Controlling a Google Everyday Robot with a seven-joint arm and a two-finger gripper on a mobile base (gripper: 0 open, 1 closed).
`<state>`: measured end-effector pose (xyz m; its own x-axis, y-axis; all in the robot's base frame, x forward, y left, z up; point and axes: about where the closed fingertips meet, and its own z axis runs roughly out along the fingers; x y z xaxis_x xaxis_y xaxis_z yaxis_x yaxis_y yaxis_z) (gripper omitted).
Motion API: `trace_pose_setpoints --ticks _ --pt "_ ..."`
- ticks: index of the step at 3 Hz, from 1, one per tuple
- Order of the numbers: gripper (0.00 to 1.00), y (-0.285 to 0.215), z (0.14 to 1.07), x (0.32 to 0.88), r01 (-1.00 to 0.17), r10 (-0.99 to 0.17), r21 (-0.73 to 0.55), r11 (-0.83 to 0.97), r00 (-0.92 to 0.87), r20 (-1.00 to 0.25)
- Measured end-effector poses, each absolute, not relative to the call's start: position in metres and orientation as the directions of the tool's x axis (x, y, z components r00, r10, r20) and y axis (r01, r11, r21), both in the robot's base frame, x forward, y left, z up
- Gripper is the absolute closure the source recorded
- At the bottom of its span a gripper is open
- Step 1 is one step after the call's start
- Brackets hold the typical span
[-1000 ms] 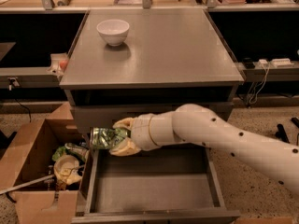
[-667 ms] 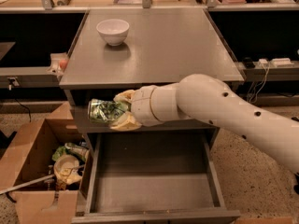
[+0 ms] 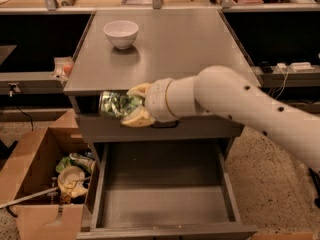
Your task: Pick green can from middle drawer and place on counter
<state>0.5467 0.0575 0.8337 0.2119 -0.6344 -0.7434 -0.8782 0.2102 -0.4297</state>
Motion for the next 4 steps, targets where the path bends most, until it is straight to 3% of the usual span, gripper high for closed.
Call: trace_pose_setpoints --ticks 2,4 --pt "1.0 0.012 0.9 0.66 -0.852 -0.64 -0.362 0.378 0.042 -0.767" --pt "1.0 -0.01 0.864 0.756 -0.857 -0.582 -0.156 0.492 -0.189 -0.791"
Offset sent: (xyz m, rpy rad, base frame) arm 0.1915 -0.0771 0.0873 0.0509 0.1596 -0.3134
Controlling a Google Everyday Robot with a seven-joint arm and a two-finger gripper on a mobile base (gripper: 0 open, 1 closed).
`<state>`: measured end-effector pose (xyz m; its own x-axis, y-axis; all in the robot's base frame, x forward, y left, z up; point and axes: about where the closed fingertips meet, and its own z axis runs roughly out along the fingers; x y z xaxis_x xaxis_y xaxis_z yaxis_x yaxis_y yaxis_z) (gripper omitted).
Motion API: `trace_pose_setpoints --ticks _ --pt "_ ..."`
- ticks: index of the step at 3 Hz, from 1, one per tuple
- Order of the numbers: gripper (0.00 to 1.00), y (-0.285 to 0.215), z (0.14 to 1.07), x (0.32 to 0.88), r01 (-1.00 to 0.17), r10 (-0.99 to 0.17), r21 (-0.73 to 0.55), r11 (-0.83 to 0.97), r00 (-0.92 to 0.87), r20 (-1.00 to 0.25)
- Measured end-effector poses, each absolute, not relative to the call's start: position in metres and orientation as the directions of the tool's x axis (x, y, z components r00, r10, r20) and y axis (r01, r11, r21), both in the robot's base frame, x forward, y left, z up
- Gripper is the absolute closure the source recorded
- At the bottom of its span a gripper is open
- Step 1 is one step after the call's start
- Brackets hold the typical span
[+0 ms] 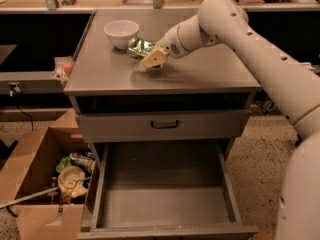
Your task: Pick green can from middle drawer and place on counter
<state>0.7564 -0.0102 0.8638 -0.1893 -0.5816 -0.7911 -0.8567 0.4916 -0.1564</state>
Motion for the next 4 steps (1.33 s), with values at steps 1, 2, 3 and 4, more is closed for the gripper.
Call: trace_pose_setpoints --ticks 1,2,3,4 --pt "0.81 -0.0241 0.8432 0.7938 -0.832 -0.507 -0.058 0.552 -0.279 -0.816" --pt "0.58 -0.0268 0.8448 0.799 -0.827 -0.496 -0.048 0.56 -0.288 -0.819" --pt "0.35 -0.0268 0.8448 0.799 -0.827 -0.496 -0.048 0.56 -0.288 -0.819" --pt "0.11 -0.0267 0.8447 0.799 -0.827 -0.496 -0.048 0.56 -0.288 -0.819"
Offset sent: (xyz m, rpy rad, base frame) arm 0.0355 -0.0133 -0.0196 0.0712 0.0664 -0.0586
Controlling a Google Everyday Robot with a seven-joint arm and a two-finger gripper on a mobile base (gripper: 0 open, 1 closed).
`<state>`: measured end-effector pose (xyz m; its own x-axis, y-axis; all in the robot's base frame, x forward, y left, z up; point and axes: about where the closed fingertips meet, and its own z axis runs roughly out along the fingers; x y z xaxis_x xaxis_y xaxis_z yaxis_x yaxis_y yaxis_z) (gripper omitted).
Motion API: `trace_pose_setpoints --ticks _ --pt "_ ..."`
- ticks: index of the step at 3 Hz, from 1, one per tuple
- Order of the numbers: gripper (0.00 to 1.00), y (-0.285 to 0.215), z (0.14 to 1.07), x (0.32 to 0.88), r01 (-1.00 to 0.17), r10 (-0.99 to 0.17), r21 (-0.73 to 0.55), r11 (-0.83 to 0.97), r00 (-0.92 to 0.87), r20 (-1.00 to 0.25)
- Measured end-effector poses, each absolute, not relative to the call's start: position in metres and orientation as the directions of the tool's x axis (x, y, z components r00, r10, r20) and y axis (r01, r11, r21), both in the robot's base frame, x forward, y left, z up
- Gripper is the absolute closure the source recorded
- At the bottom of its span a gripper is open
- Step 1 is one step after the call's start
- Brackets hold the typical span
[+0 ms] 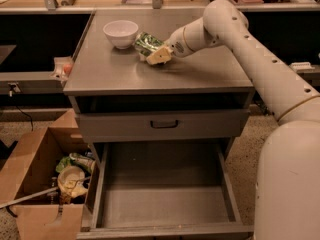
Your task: Pick green can from middle drawer and place on counter
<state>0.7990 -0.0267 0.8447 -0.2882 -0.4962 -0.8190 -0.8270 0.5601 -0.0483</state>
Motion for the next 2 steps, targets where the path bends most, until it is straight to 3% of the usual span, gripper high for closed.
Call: trace_pose_setpoints --ticks 1,2 --pt "0.0 -0.027 0.845 0.799 -0.827 -0.496 -0.048 0.56 -0.288 -0.819" --pt "0.0 -0.023 0.856 0.802 -0.837 -0.48 -0.049 0.545 -0.263 -0.837"
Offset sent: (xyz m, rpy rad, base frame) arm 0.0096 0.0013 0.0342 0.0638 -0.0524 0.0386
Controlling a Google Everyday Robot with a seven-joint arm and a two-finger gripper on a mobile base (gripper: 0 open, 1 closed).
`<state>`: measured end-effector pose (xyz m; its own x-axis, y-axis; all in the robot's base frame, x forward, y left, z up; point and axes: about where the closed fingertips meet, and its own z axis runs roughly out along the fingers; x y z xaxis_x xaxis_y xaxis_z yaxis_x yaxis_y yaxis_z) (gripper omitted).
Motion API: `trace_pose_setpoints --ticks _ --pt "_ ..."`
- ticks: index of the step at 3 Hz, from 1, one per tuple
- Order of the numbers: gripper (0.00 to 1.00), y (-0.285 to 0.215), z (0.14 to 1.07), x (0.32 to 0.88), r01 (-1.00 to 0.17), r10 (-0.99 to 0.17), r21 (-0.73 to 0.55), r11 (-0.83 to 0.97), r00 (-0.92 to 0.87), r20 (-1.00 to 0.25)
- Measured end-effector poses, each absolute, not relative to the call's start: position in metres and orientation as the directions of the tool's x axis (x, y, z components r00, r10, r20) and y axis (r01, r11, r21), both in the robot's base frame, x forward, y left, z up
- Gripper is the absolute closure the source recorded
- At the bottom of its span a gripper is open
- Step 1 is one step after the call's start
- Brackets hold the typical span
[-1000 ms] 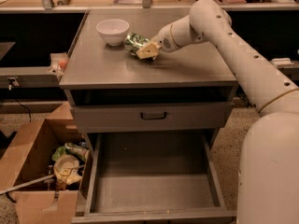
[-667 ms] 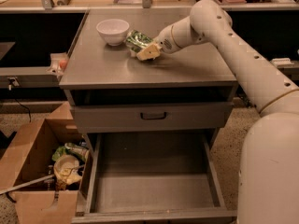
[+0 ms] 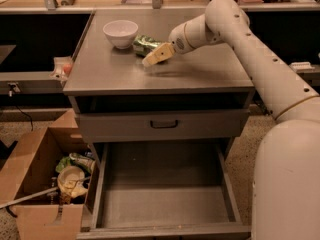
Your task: Pick green can from middle drawer and place on counter
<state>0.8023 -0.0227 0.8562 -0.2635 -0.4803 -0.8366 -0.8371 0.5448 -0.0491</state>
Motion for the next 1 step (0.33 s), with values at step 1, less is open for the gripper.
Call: trace_pose_setpoints --ticks 1 --pt "0.0 -0.0079 0.9128 0.8042 -0.865 -0.454 -0.107 0.49 -0.148 -0.879"
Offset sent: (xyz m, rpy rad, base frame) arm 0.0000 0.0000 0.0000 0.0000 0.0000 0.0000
